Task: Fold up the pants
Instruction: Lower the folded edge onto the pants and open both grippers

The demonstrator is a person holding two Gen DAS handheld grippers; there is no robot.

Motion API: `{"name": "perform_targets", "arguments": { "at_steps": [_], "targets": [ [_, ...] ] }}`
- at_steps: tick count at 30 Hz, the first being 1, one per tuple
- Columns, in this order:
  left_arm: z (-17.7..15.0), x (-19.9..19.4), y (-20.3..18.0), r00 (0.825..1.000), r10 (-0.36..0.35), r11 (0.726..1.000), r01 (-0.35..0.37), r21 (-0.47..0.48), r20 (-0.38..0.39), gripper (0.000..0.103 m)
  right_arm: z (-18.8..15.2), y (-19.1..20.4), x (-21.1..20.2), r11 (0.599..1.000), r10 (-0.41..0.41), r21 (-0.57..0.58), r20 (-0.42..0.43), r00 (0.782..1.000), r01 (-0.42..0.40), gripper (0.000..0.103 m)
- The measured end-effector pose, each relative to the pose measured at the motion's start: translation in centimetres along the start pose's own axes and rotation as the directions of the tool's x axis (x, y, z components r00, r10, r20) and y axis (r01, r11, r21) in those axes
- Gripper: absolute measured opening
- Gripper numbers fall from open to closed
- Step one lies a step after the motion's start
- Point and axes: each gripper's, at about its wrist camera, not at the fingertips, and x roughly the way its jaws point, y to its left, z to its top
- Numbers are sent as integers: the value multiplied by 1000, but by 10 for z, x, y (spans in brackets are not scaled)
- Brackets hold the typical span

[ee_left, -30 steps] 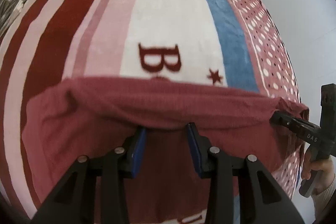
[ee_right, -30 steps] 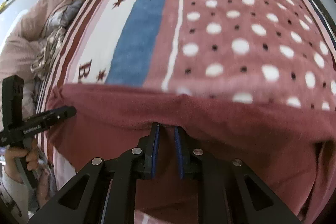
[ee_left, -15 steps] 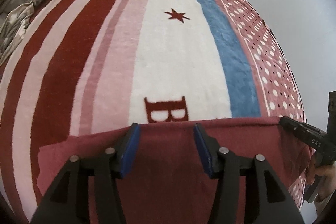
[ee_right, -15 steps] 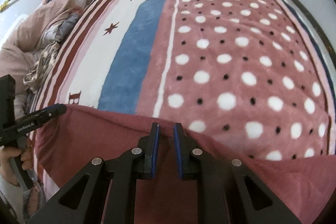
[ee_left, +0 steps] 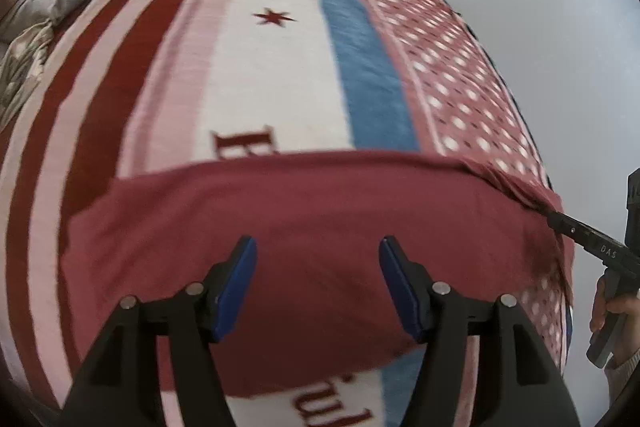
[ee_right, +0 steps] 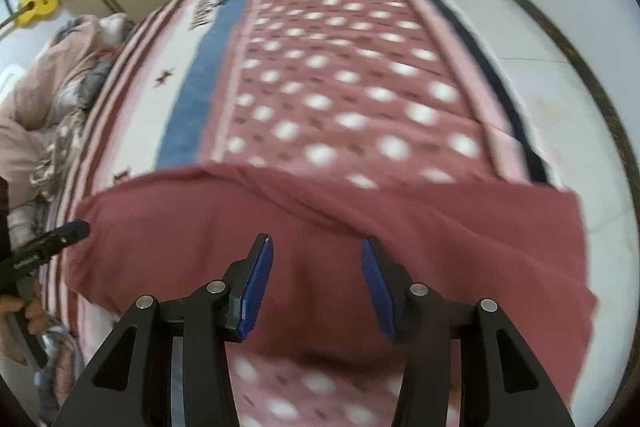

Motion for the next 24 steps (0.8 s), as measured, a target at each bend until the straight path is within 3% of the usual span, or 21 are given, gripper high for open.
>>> {"name": "perform_targets", "arguments": {
  "at_steps": [7,13,18,21,24],
  "targets": [
    [-15,5,-54,999,-33,998,35,50,-23,60,-50,-61,-45,993,-83,80,6,997,83,49],
    [-20,8,-102,1000,-19,995,22,95,-25,60,-83,-108,-67,987,-127,103,0,992,126,56],
    [-30,16,-128,1000,-1,998,3,57,-27,60,-105,-127,-54,996,-77,31,-52,996,78,57],
    [-39,18,-138,1000,7,999,-7,39,-19,60,-115,-124,-41,984,-167,-83,-71,983,161,61],
    [-47,22,-145,999,27,999,-26,43,-19,60,-123,-128,-36,970,-210,-133,-38,977,203,62]
  ]
}}
